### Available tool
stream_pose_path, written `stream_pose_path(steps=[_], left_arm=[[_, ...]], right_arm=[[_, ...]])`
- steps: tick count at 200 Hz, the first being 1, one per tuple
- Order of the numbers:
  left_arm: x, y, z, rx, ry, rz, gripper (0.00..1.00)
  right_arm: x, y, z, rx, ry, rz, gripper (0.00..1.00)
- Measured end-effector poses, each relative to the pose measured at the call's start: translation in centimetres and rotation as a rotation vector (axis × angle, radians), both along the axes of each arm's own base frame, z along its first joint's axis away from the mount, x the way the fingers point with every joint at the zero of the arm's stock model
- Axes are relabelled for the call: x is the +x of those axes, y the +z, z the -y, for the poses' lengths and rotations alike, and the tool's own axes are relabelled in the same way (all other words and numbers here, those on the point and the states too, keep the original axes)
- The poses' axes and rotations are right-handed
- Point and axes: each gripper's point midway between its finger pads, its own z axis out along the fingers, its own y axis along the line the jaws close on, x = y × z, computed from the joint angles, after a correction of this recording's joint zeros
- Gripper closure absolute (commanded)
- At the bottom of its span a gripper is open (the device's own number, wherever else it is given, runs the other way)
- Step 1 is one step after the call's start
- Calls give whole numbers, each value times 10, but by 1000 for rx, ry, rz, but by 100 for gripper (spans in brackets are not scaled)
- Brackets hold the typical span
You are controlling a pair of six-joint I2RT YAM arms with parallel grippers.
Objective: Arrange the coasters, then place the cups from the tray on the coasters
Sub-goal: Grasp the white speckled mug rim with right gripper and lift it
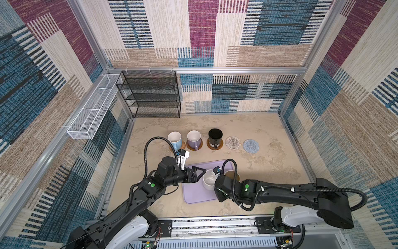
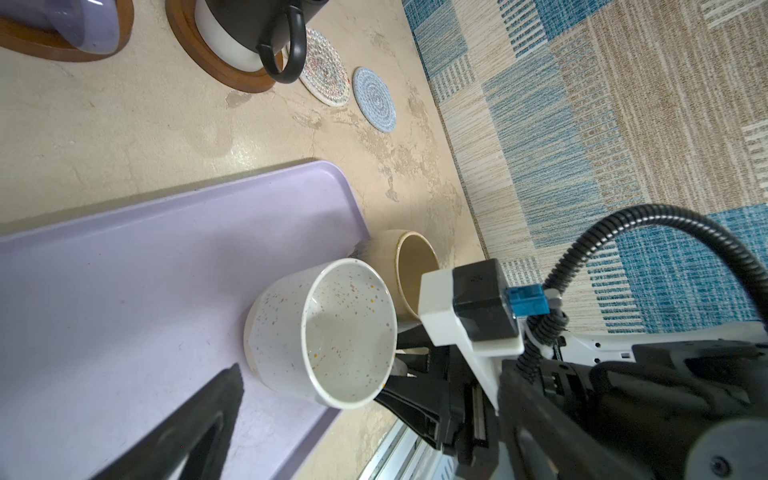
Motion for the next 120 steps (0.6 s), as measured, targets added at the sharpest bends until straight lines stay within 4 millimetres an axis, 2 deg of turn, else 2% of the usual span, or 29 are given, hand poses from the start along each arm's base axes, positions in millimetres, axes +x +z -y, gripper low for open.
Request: stream_pose_path(steps=[11,28,34,86,120], left_arm=[[0,0,0,0,2,0,2],[-1,2,-2,-2,4,4,2],[0,3,-3,-2,9,8,2],[2,3,-12,23,55,19,2],[2,5,-16,23,74,37,2]], right_arm=[[0,0,0,-5,10,5,79],[2,1,0,-5,5,15,94],[3,2,0,-4,7,20,96],[4,5,-2,4,7,26,100],[5,18,-5,31,7,40,100]])
